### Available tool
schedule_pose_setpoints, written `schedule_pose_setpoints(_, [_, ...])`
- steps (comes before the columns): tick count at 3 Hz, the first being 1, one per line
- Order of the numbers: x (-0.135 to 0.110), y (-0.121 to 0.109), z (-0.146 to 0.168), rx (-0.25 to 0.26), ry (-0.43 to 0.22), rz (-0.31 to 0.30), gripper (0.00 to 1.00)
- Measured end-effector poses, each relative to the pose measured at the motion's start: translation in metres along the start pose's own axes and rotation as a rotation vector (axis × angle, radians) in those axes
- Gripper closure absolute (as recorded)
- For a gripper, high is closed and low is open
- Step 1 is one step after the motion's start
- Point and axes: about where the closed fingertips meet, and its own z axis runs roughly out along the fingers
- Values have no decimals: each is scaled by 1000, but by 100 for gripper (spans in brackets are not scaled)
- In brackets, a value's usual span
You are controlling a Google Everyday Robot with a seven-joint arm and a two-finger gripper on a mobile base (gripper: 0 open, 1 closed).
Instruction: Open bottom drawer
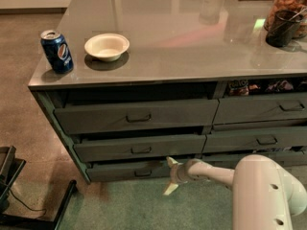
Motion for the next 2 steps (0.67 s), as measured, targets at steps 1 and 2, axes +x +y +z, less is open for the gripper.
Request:
schedule_pose_setpoints(1, [4,-8,8,-14,9,-13,0])
schedule_pose_setpoints(2, [8,-13,17,-37,19,-27,0])
